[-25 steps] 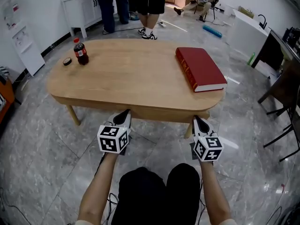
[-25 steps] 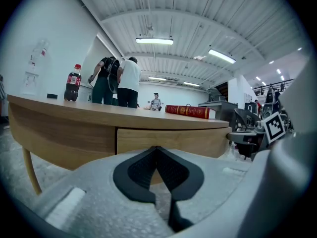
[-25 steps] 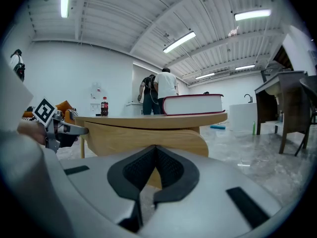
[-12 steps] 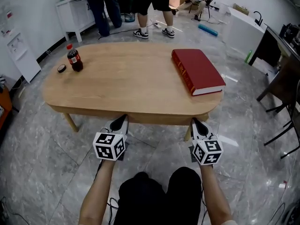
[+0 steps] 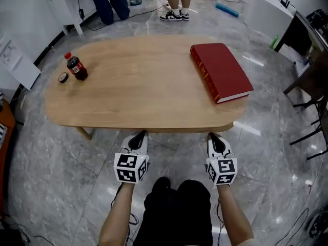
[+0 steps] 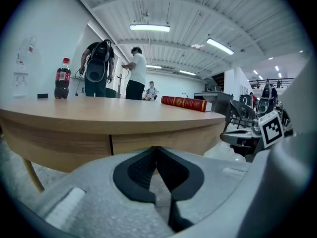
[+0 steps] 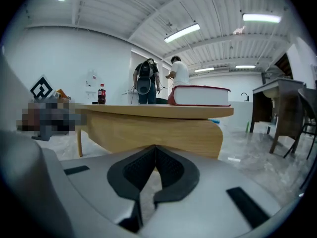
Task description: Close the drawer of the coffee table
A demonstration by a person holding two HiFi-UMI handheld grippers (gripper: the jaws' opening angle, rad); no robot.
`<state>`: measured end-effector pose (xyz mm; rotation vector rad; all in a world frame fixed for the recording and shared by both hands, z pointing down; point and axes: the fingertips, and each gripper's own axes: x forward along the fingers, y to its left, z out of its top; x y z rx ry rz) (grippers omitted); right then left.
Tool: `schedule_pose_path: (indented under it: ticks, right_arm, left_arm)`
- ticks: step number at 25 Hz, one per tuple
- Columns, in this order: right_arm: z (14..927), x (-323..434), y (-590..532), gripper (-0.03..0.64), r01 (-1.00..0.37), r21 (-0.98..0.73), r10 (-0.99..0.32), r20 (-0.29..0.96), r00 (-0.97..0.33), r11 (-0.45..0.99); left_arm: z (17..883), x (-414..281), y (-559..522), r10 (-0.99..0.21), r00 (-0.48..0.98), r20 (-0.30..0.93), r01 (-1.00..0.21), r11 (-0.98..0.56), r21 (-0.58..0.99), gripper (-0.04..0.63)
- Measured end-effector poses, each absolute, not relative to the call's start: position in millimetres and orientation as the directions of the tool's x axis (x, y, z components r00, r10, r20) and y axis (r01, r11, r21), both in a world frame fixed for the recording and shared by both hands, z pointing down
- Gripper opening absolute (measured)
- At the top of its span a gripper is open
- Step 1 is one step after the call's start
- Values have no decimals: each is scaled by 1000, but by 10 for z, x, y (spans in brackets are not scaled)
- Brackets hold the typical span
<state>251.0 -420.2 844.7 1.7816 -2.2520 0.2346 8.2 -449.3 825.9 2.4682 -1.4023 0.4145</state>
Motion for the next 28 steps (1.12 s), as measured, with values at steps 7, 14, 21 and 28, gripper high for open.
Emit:
schedule_pose_path:
  ticks: [7,14,21,28]
  right_arm:
    - [7907,2069,-3983,15,-973,-49,-891,395,-225,224]
    - [6703,1860,-3478,15,-972,-146,-845,481,-233,185]
    - [4986,2030,-2864,15,-978,-175,-855,484,-187,115]
    - [4093,2126,-1971,15,-967,-207,-805,542,-242,151]
  left_arm:
    - [7799,221,-4190,-692,515,506,-838,-532,126,9]
    - [6696,537,-3579,-623,516,588,-833,-525,175,9]
    - [5028,790,-2769,-630,528,569,-843,-469,263,9]
    - [3984,909,-1843,-629,527,572,-848,-436,302,9]
